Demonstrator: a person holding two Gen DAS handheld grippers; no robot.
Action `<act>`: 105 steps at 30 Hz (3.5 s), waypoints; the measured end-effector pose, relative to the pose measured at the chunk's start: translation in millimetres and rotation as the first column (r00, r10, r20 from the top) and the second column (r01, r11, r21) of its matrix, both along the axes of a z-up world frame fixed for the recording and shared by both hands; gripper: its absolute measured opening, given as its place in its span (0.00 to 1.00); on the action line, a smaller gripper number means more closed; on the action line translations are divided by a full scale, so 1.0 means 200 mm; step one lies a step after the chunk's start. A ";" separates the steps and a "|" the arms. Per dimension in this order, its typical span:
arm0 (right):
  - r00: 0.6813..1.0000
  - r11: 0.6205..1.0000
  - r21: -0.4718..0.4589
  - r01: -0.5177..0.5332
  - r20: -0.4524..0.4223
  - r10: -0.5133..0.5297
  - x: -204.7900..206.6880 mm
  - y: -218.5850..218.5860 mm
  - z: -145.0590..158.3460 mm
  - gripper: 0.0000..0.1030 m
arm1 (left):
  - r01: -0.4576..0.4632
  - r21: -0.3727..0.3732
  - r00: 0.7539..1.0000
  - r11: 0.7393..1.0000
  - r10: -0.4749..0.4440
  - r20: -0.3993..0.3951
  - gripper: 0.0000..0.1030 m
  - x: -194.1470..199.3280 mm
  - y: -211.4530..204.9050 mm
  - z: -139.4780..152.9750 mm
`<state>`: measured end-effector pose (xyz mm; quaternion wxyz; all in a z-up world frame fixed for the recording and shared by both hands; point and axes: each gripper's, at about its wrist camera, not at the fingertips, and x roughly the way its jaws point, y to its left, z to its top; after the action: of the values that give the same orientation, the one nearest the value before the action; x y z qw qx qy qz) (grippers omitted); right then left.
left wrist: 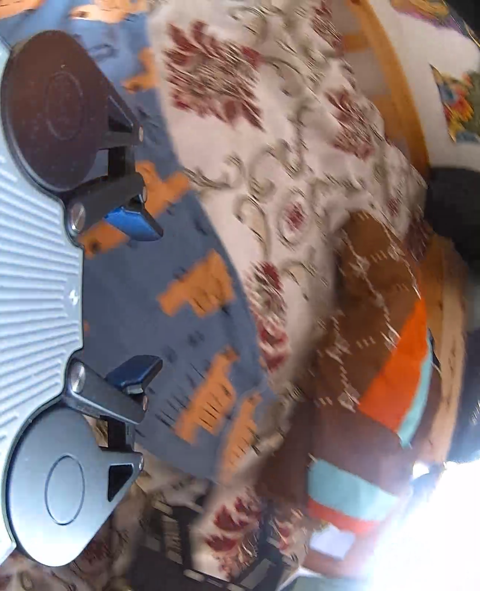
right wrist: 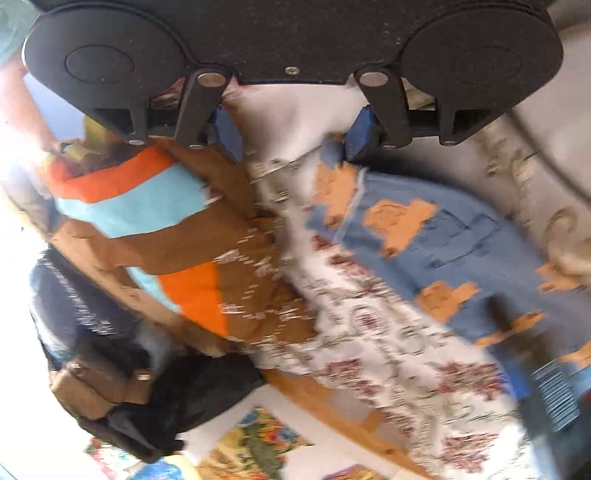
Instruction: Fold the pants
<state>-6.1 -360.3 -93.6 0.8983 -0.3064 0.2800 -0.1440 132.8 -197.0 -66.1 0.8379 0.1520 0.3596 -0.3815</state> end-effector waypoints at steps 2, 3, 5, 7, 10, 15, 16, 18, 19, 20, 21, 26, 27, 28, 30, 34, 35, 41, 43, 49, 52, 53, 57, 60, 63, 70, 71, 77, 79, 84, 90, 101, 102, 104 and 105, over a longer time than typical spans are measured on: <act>0.999 0.998 -0.047 0.039 -0.010 -0.039 0.03 -0.05 0.01 0.65 | -0.038 0.014 0.999 0.999 0.038 0.017 0.71 -0.01 0.07 -0.04; 0.998 0.996 -0.069 0.054 -0.022 -0.055 0.03 -0.07 0.03 0.65 | -0.062 0.015 0.998 0.998 0.061 0.019 0.72 -0.02 0.11 -0.04; 0.998 0.993 -0.103 0.057 -0.015 -0.059 -0.02 -0.09 0.08 0.65 | -0.108 0.006 0.994 0.994 0.107 0.015 0.76 -0.03 0.21 -0.02; 0.999 0.993 -0.111 0.033 0.004 -0.033 -0.06 -0.06 0.15 0.66 | -0.155 0.001 0.987 0.988 0.155 0.043 0.84 -0.05 0.34 0.02; 0.997 0.995 -0.072 -0.061 0.050 0.065 -0.04 0.05 0.22 0.72 | -0.216 0.052 0.973 0.975 0.210 0.100 0.86 -0.05 0.51 0.05; 0.983 0.993 0.018 -0.116 -0.138 0.117 0.19 0.08 -0.03 0.72 | -0.385 0.198 0.923 0.902 0.376 0.082 0.82 0.06 0.82 -0.06; 0.981 0.995 0.006 -0.101 -0.168 0.101 0.21 0.06 -0.08 0.70 | -0.424 0.221 0.904 0.878 0.423 0.056 0.82 0.09 0.90 -0.08; 0.985 0.995 -0.018 -0.099 -0.143 0.095 0.19 0.05 -0.07 0.74 | -0.466 0.179 0.877 0.867 0.479 -0.034 0.83 0.10 1.08 -0.08; 0.987 0.994 -0.041 -0.104 -0.129 0.098 0.19 0.07 -0.04 0.78 | -0.477 0.146 0.870 0.867 0.489 -0.064 0.83 0.08 1.15 -0.05; 0.987 0.992 -0.059 -0.114 -0.120 0.106 0.18 0.09 -0.01 0.83 | -0.491 0.123 0.863 0.862 0.501 -0.069 0.83 0.07 1.20 -0.01; 0.985 0.989 -0.060 -0.139 -0.109 0.132 0.18 0.12 0.04 0.86 | -0.501 0.106 0.859 0.859 0.509 -0.060 0.86 0.05 1.24 0.04; 0.902 0.896 0.133 -0.424 -0.028 0.431 0.32 0.35 0.30 0.98 | -0.533 -0.007 0.844 0.846 0.532 0.070 0.95 0.09 1.30 0.23; 0.878 0.867 0.172 -0.468 -0.020 0.478 0.37 0.39 0.33 0.98 | -0.555 -0.016 0.827 0.832 0.553 0.101 0.95 0.12 1.30 0.24; 0.847 0.826 0.225 -0.516 -0.012 0.532 0.45 0.45 0.35 0.99 | -0.578 -0.012 0.809 0.816 0.575 0.124 0.95 0.16 1.30 0.23; 0.769 0.729 0.350 -0.589 -0.035 0.638 0.62 0.57 0.37 0.99 | -0.619 -0.011 0.775 0.786 0.612 0.156 0.95 0.23 1.33 0.21; 0.723 0.691 0.501 -0.522 -0.170 0.669 0.96 0.83 0.37 0.99 | -0.657 -0.058 0.742 0.752 0.658 0.126 0.95 0.28 1.45 0.13; 0.710 0.677 0.542 -0.498 -0.193 0.678 1.04 0.88 0.36 0.99 | -0.655 -0.068 0.744 0.753 0.658 0.117 0.95 0.29 1.47 0.11; 0.729 0.620 0.724 -0.303 -0.243 0.640 1.46 1.11 0.23 0.97 | -0.652 0.021 0.745 0.758 0.635 0.204 0.96 0.35 1.42 0.07; 0.739 0.631 0.716 -0.299 -0.244 0.628 1.54 1.17 0.18 0.84 | -0.649 0.033 0.748 0.760 0.629 0.212 0.96 0.34 1.41 0.07; 0.662 0.614 0.738 -0.278 -0.316 0.680 1.62 1.25 0.04 0.39 | -0.637 0.067 0.758 0.768 0.610 0.230 0.94 0.33 1.40 0.06; 0.642 0.588 0.758 -0.281 -0.307 0.703 1.61 1.24 0.04 0.35 | -0.643 0.068 0.756 0.763 0.616 0.222 0.94 0.34 1.41 0.07; 0.646 0.590 0.759 -0.274 -0.309 0.698 1.62 1.24 0.04 0.28 | -0.643 0.073 0.756 0.763 0.615 0.224 0.94 0.34 1.41 0.07; 0.675 0.609 0.737 -0.293 -0.292 0.678 1.61 1.24 0.05 0.08 | -0.641 0.103 0.758 0.761 0.606 0.242 0.92 0.34 1.40 0.06; 0.712 0.656 0.660 -0.366 -0.256 0.654 1.61 1.26 0.10 0.06 | -0.642 0.135 0.758 0.755 0.599 0.259 0.90 0.34 1.40 0.06; 0.723 0.687 0.628 -0.366 -0.273 0.635 1.65 1.27 0.06 0.08 | -0.637 0.149 0.763 0.756 0.593 0.257 0.90 0.35 1.41 0.06; 0.840 0.724 0.605 -0.332 -0.159 0.519 1.51 1.05 0.19 0.32 | -0.620 0.163 0.779 0.767 0.578 0.244 0.90 0.36 1.41 0.07; 0.837 0.718 0.611 -0.332 -0.160 0.523 1.43 1.01 0.22 0.48 | -0.620 0.156 0.780 0.769 0.582 0.231 0.91 0.36 1.42 0.08; 0.885 0.903 0.250 -0.349 -0.230 0.405 1.02 0.92 0.06 0.82 | -0.601 0.208 0.797 0.771 0.559 0.229 0.92 0.37 1.40 0.06; 0.918 0.946 0.152 -0.286 -0.239 0.317 1.01 0.80 -0.01 0.78 | -0.606 0.246 0.794 0.757 0.553 0.253 0.92 0.37 1.37 0.05; 0.965 0.911 0.352 -0.215 -0.065 0.253 0.76 0.53 0.22 0.99 | -0.642 0.305 0.766 0.703 0.577 0.282 0.99 0.30 1.23 0.06; 0.975 0.962 0.271 -0.043 -0.198 0.099 0.47 0.31 -0.04 0.97 | -0.574 0.285 0.818 0.768 0.552 0.161 1.00 0.17 1.04 -0.04; 0.998 0.846 0.531 -0.058 0.042 0.042 -0.15 -0.21 0.09 0.99 | -0.649 0.233 0.752 0.725 0.657 0.051 1.00 0.08 0.78 0.13; 0.998 0.818 0.571 -0.063 0.036 0.052 -0.14 -0.23 0.09 0.99 | -0.609 0.201 0.784 0.767 0.620 0.010 1.00 0.07 0.69 0.13; 0.997 0.714 0.697 -0.064 0.007 0.083 -0.10 -0.29 0.07 0.91 | -0.527 0.169 0.838 0.833 0.542 -0.063 1.00 0.05 0.48 0.12; 0.996 0.642 0.763 -0.069 0.011 0.094 -0.08 -0.31 0.07 0.90 | -0.481 0.168 0.861 0.861 0.499 -0.094 1.00 0.05 0.36 0.10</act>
<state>-22.1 -422.3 -80.2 0.9451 0.0854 0.3139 0.0320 142.1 -125.0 -45.8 0.8687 0.0872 0.4673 -0.1391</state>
